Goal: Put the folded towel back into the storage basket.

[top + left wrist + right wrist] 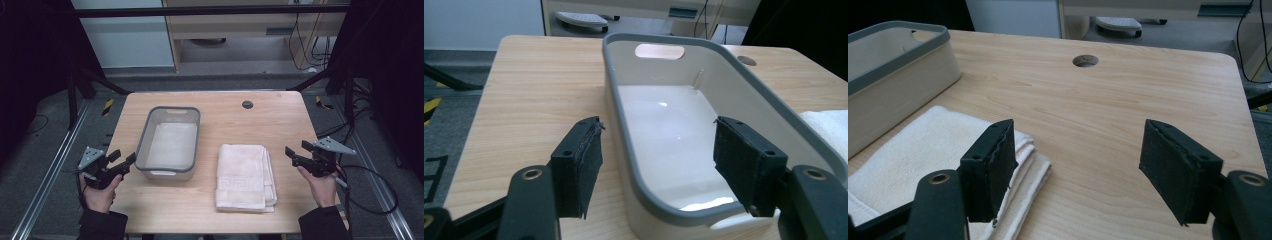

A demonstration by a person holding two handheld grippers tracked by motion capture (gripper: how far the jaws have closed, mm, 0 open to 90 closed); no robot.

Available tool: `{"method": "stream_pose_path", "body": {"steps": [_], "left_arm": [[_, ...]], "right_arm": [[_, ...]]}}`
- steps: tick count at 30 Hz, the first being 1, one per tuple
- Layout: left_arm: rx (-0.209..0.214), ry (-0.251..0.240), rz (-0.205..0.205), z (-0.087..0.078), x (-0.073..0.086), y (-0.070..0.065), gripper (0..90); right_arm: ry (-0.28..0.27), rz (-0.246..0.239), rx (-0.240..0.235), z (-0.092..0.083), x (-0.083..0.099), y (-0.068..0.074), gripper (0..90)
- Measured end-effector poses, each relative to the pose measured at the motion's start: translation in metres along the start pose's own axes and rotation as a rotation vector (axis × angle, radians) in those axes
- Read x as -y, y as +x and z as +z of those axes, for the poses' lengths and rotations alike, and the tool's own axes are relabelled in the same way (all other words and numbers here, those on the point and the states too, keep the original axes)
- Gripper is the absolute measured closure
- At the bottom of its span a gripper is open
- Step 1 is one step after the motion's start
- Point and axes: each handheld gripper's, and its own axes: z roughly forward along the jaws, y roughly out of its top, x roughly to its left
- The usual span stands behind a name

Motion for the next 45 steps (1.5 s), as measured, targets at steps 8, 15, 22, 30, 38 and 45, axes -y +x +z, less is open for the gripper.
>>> {"method": "stream_pose_path", "body": {"steps": [8,15,22,30,38,45], "left_arm": [[0.039,0.007,0.032,0.009,-0.008,-0.023,34.7],[0.081,0.018,0.062,0.021,-0.013,-0.046,33.7],[0.122,0.026,0.089,0.031,-0.016,-0.07,33.3],[0.17,0.032,0.105,0.042,-0.018,-0.095,32.6],[0.213,0.04,0.129,0.052,-0.017,-0.12,32.2],[0.233,0.055,0.155,0.06,-0.014,-0.136,32.2]], "right_arm": [[0.004,-0.021,-0.038,0.006,-0.017,0.004,28.5],[-0.005,-0.029,-0.058,0.01,-0.027,0.006,28.1],[-0.009,-0.035,-0.072,0.012,-0.034,0.01,27.8],[-0.015,-0.036,-0.09,0.014,-0.044,0.013,27.8],[-0.007,-0.039,-0.108,0.019,-0.051,0.017,27.4],[0.009,-0.037,-0.129,0.028,-0.054,0.019,26.5]]}}
